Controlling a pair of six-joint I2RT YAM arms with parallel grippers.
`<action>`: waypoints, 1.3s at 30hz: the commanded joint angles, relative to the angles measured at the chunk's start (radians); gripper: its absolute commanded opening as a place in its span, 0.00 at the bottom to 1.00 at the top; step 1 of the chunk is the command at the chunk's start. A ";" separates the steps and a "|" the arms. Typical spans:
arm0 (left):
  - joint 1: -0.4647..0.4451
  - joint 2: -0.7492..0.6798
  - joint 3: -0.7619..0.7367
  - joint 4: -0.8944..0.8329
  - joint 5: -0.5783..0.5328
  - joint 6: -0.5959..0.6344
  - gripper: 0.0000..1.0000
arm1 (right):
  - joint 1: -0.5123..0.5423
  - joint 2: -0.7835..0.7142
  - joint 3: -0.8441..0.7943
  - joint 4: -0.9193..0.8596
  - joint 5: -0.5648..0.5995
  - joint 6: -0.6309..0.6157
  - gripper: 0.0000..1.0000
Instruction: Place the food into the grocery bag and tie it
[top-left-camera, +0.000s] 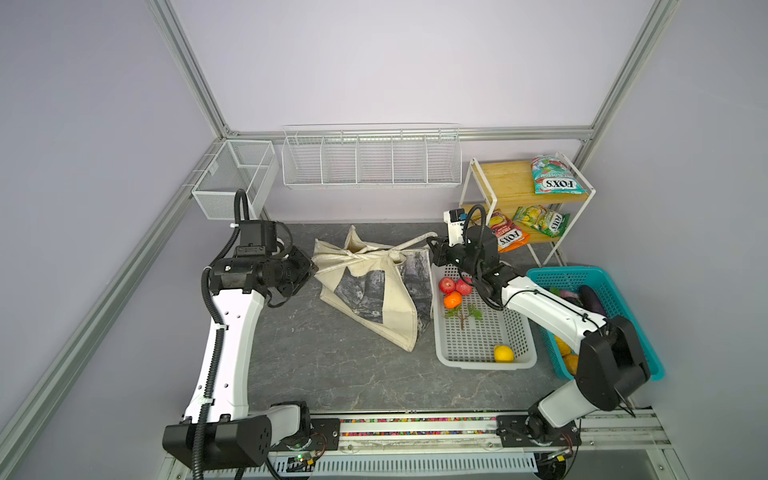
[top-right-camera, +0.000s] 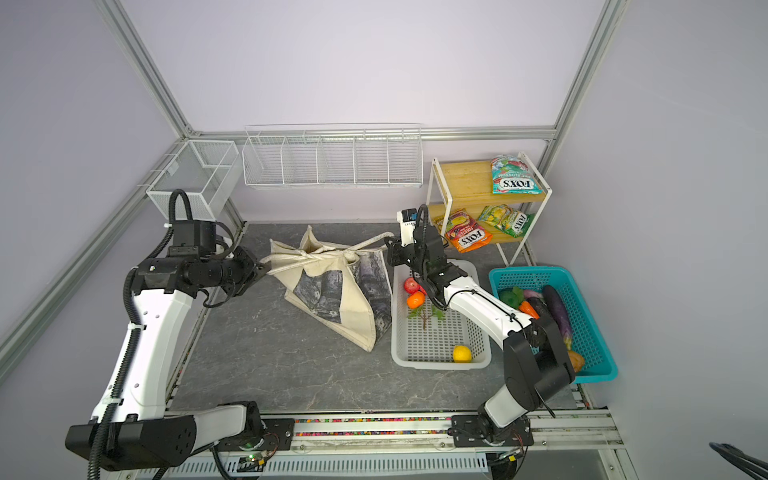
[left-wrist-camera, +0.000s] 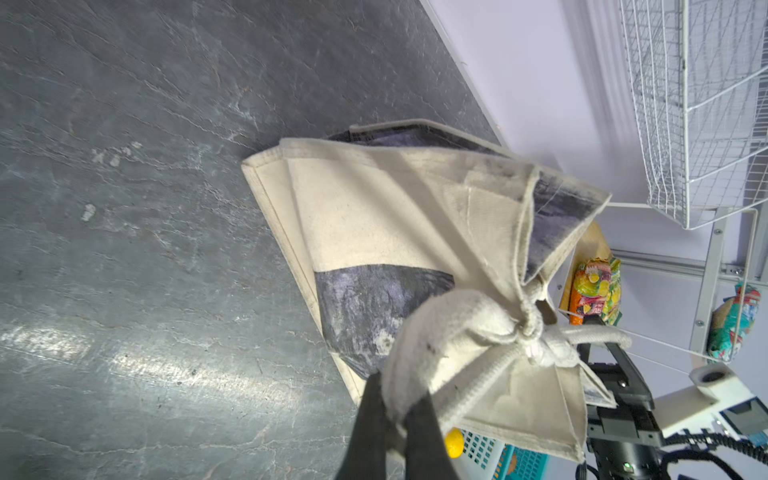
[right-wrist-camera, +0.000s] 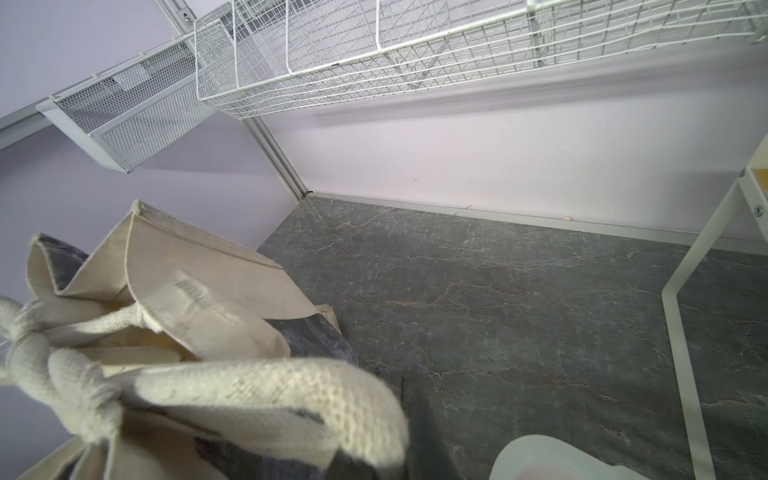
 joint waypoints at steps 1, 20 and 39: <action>0.102 -0.020 0.025 -0.097 -0.391 -0.019 0.00 | -0.175 -0.056 -0.028 -0.013 0.384 -0.008 0.07; 0.313 0.024 -0.114 0.012 -0.581 0.080 0.00 | -0.338 -0.149 -0.160 -0.089 0.366 -0.030 0.07; 0.395 0.012 -0.179 0.057 -0.490 0.076 0.00 | -0.380 -0.199 -0.214 -0.098 0.348 -0.032 0.07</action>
